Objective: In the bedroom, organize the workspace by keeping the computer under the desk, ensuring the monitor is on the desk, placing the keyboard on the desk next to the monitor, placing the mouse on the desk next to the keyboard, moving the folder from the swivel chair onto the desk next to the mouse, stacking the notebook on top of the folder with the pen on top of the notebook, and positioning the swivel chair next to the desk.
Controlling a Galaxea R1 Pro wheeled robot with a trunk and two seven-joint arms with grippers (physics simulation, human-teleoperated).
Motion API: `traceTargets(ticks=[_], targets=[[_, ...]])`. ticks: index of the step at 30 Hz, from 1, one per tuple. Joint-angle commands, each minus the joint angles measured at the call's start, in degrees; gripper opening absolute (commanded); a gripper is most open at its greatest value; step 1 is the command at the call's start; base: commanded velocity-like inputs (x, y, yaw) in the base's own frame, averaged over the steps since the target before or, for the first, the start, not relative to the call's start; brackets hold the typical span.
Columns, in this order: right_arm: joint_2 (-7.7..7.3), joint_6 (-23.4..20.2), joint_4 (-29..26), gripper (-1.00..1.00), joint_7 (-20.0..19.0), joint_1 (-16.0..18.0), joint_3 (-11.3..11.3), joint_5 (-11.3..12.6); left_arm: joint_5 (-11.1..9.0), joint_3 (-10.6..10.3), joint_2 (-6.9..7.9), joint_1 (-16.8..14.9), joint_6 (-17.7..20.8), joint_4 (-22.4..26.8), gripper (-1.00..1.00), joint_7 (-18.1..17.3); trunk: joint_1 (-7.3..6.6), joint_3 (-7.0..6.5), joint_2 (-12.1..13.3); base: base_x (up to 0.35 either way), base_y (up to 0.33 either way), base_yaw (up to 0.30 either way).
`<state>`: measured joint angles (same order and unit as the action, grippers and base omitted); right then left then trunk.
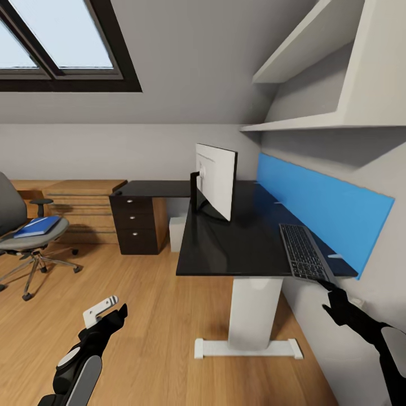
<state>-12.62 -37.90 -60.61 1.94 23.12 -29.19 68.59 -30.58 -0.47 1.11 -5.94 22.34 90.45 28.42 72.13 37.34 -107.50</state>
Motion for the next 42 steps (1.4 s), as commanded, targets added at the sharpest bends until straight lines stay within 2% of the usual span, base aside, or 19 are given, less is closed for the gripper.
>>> traceTargets(ticks=[1,17,19,23,25,29,38,40,42], targets=[[-0.02,-0.95,-0.14,1.0,0.23,0.01,-0.14,0.21,-0.47,-0.05,0.03,-0.04,0.16,0.08,1.0,0.41,0.22,0.25,-0.45,0.0,0.0,0.0],[0.05,-1.75,-0.75,1.0,-0.42,-0.13,-0.79,0.42,-0.51,-0.11,0.03,-0.04,0.19,-0.13,1.0,0.41,3.73,3.12,-6.86,0.0,0.0,0.0],[0.05,-1.9,-0.86,1.0,-2.87,-0.12,-1.6,0.42,-0.53,-0.33,0.03,-0.04,0.23,-0.17,1.0,0.41,4.17,3.48,-7.67,0.0,0.0,0.0],[-0.04,-1.91,-0.79,1.0,-8.44,-0.27,-2.06,0.15,-0.48,-0.48,0.03,-0.04,0.2,-0.18,1.0,0.36,4.17,3.48,-7.67,0.0,0.0,0.0],[-0.12,-1.86,-0.72,1.0,-15.05,-2.04,-2.16,0.02,-0.46,-0.81,0.03,-0.04,0.17,-0.18,1.0,0.33,4.17,3.48,-7.67,0.0,0.0,0.0],[-0.14,-1.82,-0.64,1.0,-17.46,-2.68,-2.19,-0.02,-0.39,-0.93,0.03,-0.04,0.16,-0.21,1.0,0.27,4.17,3.48,-7.67,0.0,0.0,0.0],[-0.17,-1.74,-0.45,1.0,-18.54,-2.97,-2.48,-0.02,-0.29,-1.16,0.03,-0.04,0.16,-0.21,1.0,0.07,4.17,3.48,-7.67,0.098,0.0,0.0],[-0.15,-1.69,-0.37,1.0,-18.57,-2.99,-2.64,0.03,-0.28,-2.38,0.1,-0.04,0.16,-0.25,1.0,0.04,4.17,3.48,-7.67,0.138,0.0,0.0],[-0.13,-1.66,-0.32,1.0,-18.5,-2.99,-3.81,0.05,-0.26,-3.06,0.17,-0.04,0.16,-0.27,1.0,0.05,4.17,3.48,-7.67,0.035,0.0,0.0]])
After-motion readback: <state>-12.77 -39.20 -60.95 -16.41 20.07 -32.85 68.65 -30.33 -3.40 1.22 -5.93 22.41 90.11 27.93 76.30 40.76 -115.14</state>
